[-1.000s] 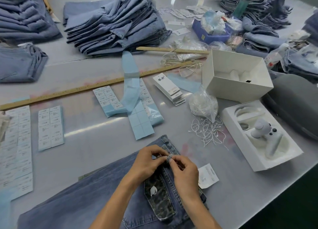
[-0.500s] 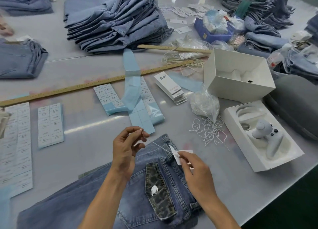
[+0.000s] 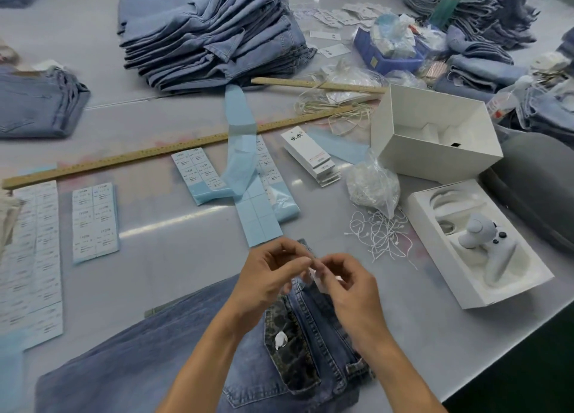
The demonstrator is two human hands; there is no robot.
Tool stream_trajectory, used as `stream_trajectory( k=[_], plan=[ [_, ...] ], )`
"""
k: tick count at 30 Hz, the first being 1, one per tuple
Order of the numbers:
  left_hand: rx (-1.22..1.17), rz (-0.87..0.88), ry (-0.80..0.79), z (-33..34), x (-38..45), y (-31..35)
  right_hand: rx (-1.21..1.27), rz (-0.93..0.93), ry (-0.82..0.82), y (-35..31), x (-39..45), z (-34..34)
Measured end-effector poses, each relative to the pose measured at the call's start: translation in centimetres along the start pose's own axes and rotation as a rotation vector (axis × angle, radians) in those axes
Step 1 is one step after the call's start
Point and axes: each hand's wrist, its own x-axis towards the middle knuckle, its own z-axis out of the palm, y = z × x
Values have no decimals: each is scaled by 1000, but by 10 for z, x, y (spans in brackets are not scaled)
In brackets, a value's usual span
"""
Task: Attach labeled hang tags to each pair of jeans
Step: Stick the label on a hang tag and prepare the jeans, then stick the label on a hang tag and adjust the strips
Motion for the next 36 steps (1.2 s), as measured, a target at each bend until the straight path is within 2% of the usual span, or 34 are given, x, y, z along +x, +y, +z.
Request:
stream_trajectory(
  k=[4, 7, 12, 15, 19, 23, 32, 36],
  plan=[
    [91, 0, 50, 7, 0, 0, 196, -37, 20, -19, -5, -7],
    [237, 21, 50, 10, -1, -1, 296, 63, 55, -21, -5, -8],
    [447, 50, 76, 15, -2, -4, 455, 189, 22, -21, -10, -4],
    [496, 75, 116, 18, -2, -3, 441, 204, 26, -21, -13, 0],
    [582, 193, 167, 20, -4, -3, 448, 202, 63, -22, -15, 3],
    [639, 248, 148, 21, -8, -3, 507, 213, 87, -23, -16, 6],
    [674, 132, 35, 17, -12, -2, 538, 235, 96, -20, -16, 9],
    [693, 129, 20, 15, -11, -4, 440, 186, 67, -18, -17, 8]
  ],
)
